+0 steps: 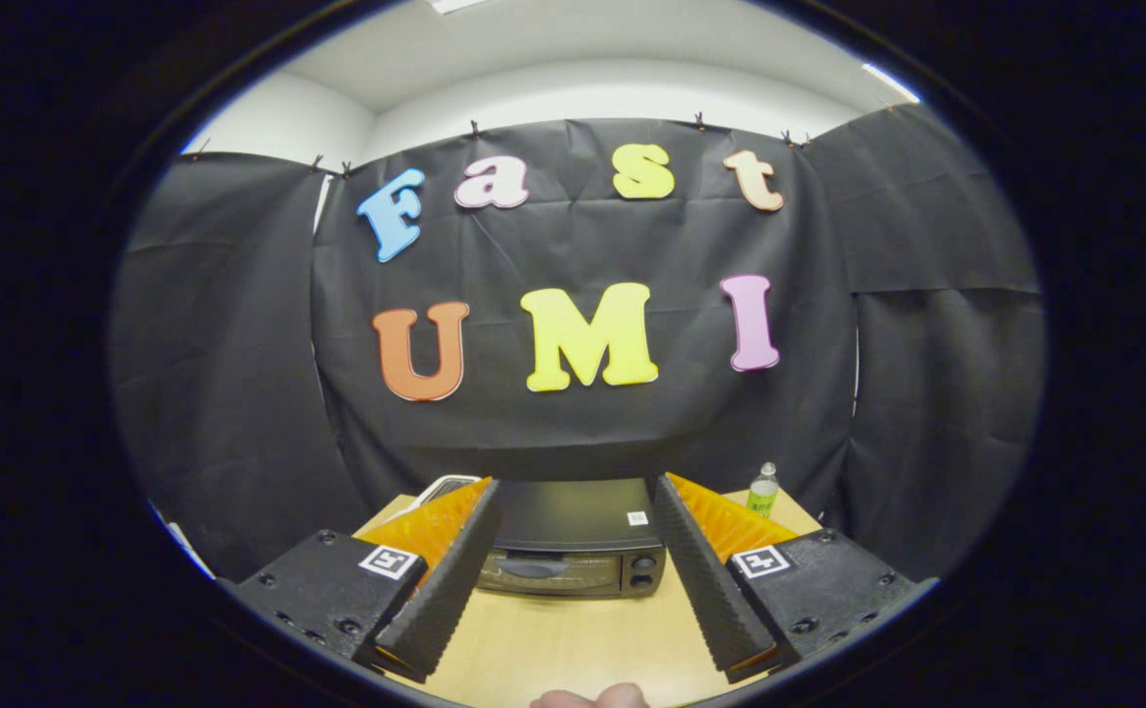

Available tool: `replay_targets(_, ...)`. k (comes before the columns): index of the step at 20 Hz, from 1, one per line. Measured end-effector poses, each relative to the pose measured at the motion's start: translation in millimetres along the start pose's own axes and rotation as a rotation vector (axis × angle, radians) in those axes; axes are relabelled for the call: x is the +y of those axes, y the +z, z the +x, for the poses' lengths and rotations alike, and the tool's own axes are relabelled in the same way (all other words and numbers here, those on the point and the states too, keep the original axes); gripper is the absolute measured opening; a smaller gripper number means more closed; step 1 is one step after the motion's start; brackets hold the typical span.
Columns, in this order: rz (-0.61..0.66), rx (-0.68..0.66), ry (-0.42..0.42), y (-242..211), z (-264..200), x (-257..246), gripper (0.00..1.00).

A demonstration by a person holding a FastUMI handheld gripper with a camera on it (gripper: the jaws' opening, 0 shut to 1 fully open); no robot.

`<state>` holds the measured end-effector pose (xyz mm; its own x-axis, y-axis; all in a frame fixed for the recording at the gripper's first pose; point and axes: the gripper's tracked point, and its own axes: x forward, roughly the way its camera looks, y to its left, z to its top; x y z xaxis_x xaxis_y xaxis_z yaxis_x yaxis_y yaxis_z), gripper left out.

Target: Open the toaster oven, put the food inside, and close the toaster oven door.

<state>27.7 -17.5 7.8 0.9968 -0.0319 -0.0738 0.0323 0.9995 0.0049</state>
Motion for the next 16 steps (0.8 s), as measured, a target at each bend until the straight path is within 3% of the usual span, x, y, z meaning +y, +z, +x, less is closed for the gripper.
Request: replay_targets(16, 0.019, 0.002, 0.007, 5, 15, -2, 1.0)
